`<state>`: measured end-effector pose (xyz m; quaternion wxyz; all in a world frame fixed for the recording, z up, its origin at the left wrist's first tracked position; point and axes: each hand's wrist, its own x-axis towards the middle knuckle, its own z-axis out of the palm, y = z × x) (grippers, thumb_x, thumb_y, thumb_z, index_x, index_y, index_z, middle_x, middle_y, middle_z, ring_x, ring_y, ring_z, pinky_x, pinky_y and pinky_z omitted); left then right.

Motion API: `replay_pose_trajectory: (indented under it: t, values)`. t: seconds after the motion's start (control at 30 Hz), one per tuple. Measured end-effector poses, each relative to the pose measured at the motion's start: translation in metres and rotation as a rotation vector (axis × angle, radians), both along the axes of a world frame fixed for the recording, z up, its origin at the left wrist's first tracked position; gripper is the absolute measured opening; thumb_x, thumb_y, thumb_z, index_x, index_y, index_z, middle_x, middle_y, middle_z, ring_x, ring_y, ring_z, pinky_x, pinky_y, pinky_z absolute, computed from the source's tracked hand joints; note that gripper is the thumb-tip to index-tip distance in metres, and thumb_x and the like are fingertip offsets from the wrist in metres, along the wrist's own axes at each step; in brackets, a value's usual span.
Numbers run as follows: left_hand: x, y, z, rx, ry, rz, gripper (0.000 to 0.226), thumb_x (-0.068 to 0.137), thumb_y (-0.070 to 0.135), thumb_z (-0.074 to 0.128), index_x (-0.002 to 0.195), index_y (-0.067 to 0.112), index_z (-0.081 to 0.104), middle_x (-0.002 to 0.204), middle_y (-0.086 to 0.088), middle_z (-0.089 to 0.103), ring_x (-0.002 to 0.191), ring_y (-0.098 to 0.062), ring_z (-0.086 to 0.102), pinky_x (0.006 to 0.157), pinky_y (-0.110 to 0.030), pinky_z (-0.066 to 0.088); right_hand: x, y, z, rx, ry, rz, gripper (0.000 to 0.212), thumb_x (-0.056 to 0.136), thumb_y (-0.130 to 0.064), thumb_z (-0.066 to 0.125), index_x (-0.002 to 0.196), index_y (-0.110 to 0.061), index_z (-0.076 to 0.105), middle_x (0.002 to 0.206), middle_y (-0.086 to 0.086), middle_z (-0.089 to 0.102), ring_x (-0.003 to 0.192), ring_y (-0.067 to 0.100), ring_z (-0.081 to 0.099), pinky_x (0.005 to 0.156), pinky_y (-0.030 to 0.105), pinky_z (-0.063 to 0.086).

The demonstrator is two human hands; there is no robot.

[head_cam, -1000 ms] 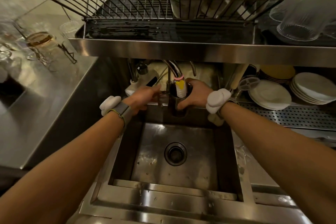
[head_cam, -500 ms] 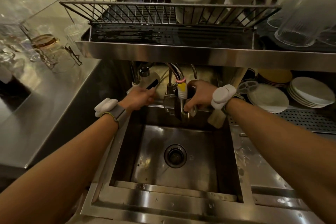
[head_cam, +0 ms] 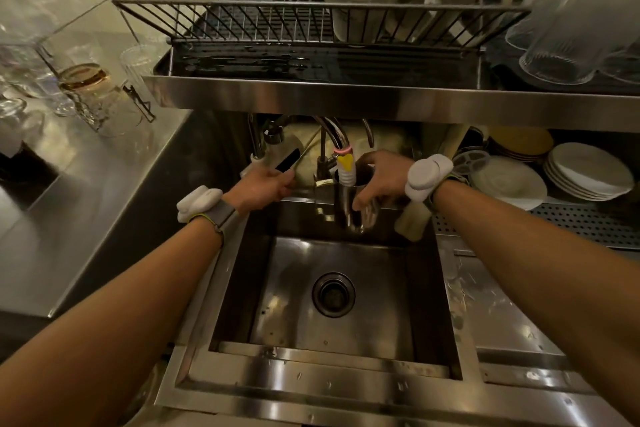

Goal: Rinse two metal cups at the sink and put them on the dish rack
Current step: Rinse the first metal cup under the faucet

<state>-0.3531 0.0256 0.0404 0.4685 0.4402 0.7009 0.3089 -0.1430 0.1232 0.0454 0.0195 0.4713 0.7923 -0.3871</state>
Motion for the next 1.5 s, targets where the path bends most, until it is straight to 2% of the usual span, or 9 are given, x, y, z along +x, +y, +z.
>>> replay_pose_trajectory:
  t: [0.2,0.33,0.47,0.6,0.93,1.03,1.17,1.33,1.5]
  values:
    - [-0.002,-0.001,-0.007,-0.042,0.133,-0.045,0.027,0.099,0.033,0.041,0.101,0.014,0.059,0.084,-0.001,0.058,0.07,-0.007,0.052,0.053,-0.015,0.039,-0.006,-0.009,-0.003,0.016,0.076,-0.003,0.07,0.06,-0.024,0.088,0.122,-0.016,0.057,0.113,0.002,0.063,0.097,0.022,0.065,0.075,0.036,0.06]
    - [-0.002,-0.001,-0.007,-0.033,0.115,-0.045,0.03,0.099,0.035,0.042,0.104,0.013,0.061,0.08,0.0,0.057,0.068,-0.008,0.05,0.039,-0.007,0.036,-0.003,-0.006,0.003,0.142,-0.035,-0.017,0.069,0.06,-0.028,0.087,0.121,-0.014,0.058,0.114,0.003,0.063,0.1,0.023,0.063,0.083,0.038,0.057]
    - [-0.006,0.0,-0.008,-0.041,0.135,-0.047,0.031,0.099,0.037,0.041,0.105,0.015,0.062,0.081,0.0,0.059,0.069,-0.008,0.051,0.044,-0.011,0.036,-0.009,-0.011,-0.004,0.013,0.06,-0.021,0.071,0.059,-0.023,0.089,0.122,-0.017,0.057,0.112,0.004,0.065,0.088,0.019,0.066,0.069,0.034,0.06]
    - [-0.007,0.0,-0.009,-0.036,0.097,-0.027,0.031,0.099,0.036,0.041,0.105,0.013,0.061,0.074,0.001,0.055,0.063,-0.007,0.048,0.034,-0.006,0.032,-0.005,-0.01,0.0,0.138,-0.058,-0.022,0.07,0.063,-0.025,0.087,0.124,-0.011,0.056,0.117,0.006,0.063,0.097,0.022,0.062,0.083,0.034,0.055]
    - [-0.007,0.002,-0.011,-0.06,0.133,-0.054,0.033,0.099,0.036,0.04,0.106,0.013,0.061,0.078,0.0,0.055,0.065,-0.008,0.048,0.034,-0.005,0.032,-0.006,-0.014,-0.012,0.082,0.048,-0.065,0.072,0.058,-0.025,0.089,0.123,-0.014,0.057,0.115,0.005,0.065,0.095,0.022,0.065,0.078,0.037,0.059]
    - [-0.007,0.003,-0.012,-0.074,0.16,-0.077,0.033,0.099,0.039,0.039,0.104,0.015,0.062,0.077,0.002,0.057,0.066,-0.007,0.05,0.042,-0.012,0.034,-0.004,-0.012,-0.008,-0.016,0.013,-0.017,0.071,0.06,-0.023,0.088,0.123,-0.015,0.057,0.111,0.004,0.066,0.087,0.018,0.066,0.069,0.033,0.059]
    - [-0.004,0.005,-0.012,-0.064,0.168,-0.102,0.036,0.098,0.041,0.039,0.11,0.014,0.061,0.083,0.0,0.059,0.074,-0.009,0.053,0.052,-0.019,0.033,-0.004,-0.012,-0.005,0.144,-0.011,-0.038,0.073,0.06,-0.027,0.088,0.124,-0.012,0.057,0.118,0.004,0.064,0.103,0.023,0.062,0.085,0.035,0.055]
    - [0.013,0.007,-0.012,-0.075,0.141,-0.213,0.039,0.097,0.045,0.041,0.122,0.019,0.057,0.108,-0.001,0.061,0.104,-0.016,0.056,0.069,-0.024,0.041,-0.007,-0.018,-0.013,0.023,0.071,-0.035,0.072,0.057,-0.021,0.09,0.121,-0.016,0.058,0.113,0.004,0.065,0.092,0.022,0.066,0.07,0.038,0.061]
    - [0.029,0.009,-0.022,-0.025,0.121,-0.25,0.023,0.098,0.02,0.045,0.099,0.004,0.062,0.09,-0.011,0.059,0.081,-0.015,0.053,0.068,-0.022,0.041,0.002,-0.02,-0.022,0.014,0.094,-0.064,0.08,0.057,-0.02,0.09,0.128,-0.016,0.052,0.111,-0.001,0.059,0.093,0.018,0.06,0.067,0.028,0.058]
